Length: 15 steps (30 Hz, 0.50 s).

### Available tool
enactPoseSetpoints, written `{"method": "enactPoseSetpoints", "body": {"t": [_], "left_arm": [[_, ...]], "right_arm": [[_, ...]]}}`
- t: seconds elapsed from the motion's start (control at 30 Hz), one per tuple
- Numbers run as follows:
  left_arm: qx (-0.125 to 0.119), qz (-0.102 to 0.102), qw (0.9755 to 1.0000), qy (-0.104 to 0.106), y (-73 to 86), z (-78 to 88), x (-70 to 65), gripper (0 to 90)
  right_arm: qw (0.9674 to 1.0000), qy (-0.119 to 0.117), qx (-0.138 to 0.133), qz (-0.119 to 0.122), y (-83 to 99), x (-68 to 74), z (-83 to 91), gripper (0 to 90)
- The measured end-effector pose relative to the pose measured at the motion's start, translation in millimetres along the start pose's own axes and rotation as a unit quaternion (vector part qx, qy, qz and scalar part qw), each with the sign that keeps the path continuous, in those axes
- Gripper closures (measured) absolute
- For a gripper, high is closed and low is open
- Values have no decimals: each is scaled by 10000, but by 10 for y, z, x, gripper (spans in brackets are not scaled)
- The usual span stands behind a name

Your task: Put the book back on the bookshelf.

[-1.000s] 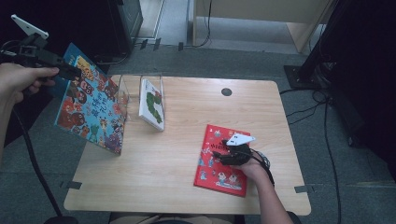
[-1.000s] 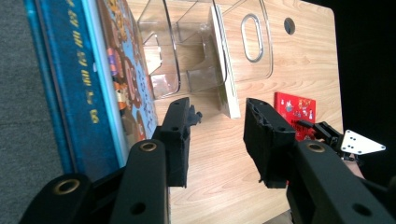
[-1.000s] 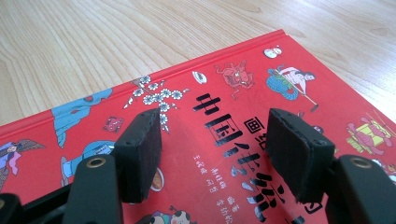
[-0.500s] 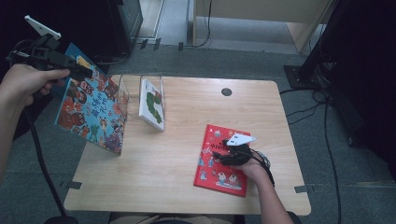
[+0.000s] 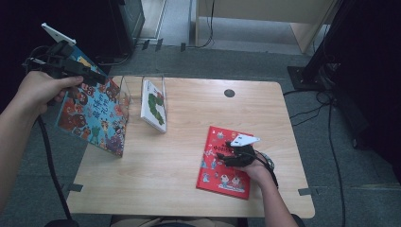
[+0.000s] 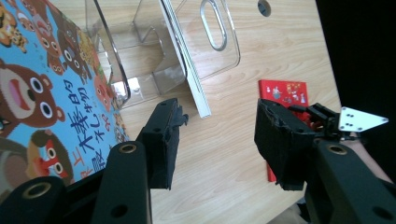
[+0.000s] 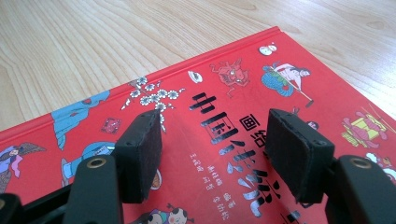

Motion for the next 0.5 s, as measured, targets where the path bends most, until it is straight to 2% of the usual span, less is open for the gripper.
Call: {"method": "enactPoseSetpoints", "body": {"t": [0.13,0.37,0.43,0.5], "left_arm": [[28,-83,9999,120,54,-48,-72,502],[46,-112,9996,255,163,-140,-147,499],[62,-200,9996,179,192,-168,-156,496],[27,-221,9996,190,208,-190,-186,495]], "right_arm": [[10000,19,-27,-16,-12,-12,8,365],[10000,39,-15,-75,-20,-71,29,368],[10000,25,-22,-68,-26,-81,31,368],[10000,25,-26,-75,-36,-90,32,369]]}}
Point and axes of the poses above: each handheld gripper's, and its own axes: z roughly backward along the jaws, y roughly out of its underside, x roughly to its left, the point moved 9 cm from there along -z, roughly forward along the jaws, and after that the axes turned 11 degrees about z, right-handed, at the moved point
